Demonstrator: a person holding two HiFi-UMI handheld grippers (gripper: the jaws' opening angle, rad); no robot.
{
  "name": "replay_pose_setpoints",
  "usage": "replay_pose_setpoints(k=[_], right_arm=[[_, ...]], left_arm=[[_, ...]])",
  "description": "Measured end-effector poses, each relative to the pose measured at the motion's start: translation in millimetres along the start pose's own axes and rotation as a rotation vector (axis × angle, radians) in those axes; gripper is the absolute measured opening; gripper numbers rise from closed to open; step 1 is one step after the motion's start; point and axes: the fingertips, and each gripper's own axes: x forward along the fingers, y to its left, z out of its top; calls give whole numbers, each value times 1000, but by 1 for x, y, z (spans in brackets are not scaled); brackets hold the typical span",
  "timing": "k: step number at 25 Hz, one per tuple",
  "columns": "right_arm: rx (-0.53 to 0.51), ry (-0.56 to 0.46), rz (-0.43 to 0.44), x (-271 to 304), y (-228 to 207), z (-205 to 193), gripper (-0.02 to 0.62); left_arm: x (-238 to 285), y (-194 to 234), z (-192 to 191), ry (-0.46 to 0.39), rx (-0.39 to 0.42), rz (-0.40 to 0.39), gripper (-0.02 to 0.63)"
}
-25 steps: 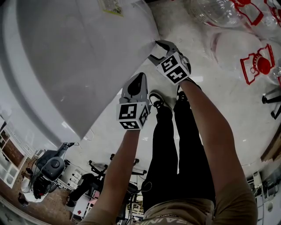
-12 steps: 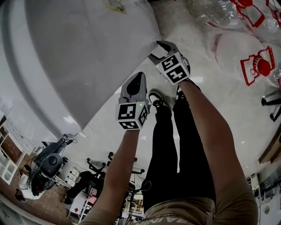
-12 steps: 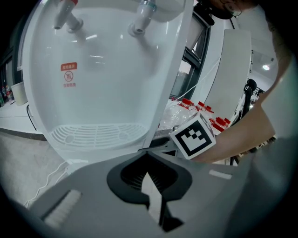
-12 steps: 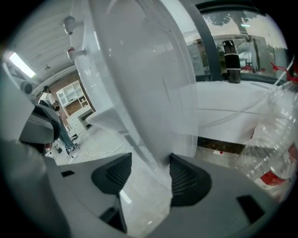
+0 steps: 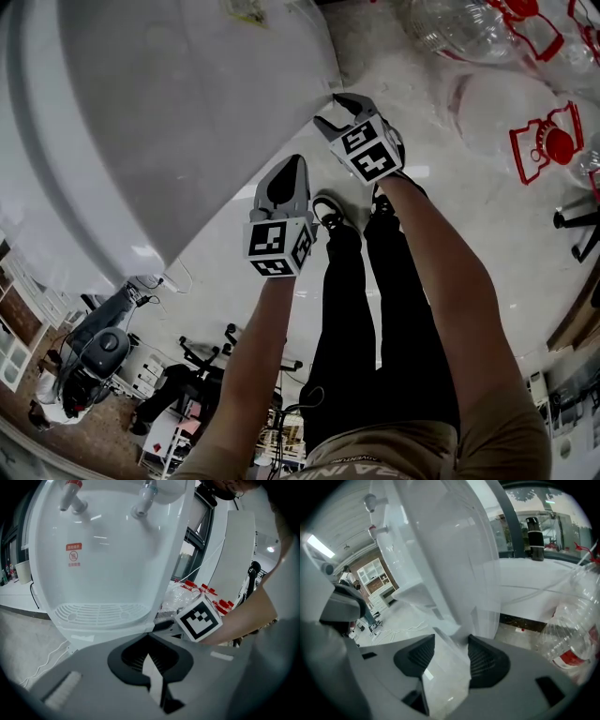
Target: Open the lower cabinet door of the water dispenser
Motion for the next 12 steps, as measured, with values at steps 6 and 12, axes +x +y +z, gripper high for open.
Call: replay_pose_setpoints(k=[6,12], right_arm=[[29,1,-38,-7,10,-16,176],[112,13,-46,-11,23,-31,176]], left_arm=[[-4,4,-5,17,6,16,2],[-18,7,-15,25,-5,43,2]])
